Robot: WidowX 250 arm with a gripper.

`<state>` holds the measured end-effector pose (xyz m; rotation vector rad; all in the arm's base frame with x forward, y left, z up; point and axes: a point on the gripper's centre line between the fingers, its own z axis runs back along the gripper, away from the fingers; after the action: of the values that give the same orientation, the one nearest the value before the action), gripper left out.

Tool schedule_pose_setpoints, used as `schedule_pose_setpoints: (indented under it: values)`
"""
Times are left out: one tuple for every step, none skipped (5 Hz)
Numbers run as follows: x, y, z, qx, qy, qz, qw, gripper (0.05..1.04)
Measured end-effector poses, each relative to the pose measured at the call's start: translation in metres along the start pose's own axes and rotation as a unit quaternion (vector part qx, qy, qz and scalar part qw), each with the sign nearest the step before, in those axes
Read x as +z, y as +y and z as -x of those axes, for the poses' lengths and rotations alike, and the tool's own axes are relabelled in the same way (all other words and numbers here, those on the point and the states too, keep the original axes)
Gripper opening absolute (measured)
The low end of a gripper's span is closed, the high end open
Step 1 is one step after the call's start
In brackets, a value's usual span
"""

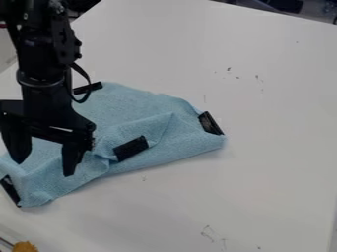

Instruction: Unfold the blue cloth from top left to bottom right

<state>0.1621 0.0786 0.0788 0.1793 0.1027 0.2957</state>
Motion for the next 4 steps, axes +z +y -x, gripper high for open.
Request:
schedule_pose_setpoints:
  values:
    - [-0.004, -0.003, 0.001, 0.000, 0.010, 0.002, 0.9999, 1.000]
    - [-0.010, -0.028, -0.019, -0.039, -0.001, 0.007, 0.9992, 1.000]
    - [-0.011, -0.056, -0.038, -0.077, -0.009, 0.010, 0.9969, 1.000]
    - [-0.015, -0.081, -0.059, -0.115, -0.023, 0.017, 0.9929, 1.000]
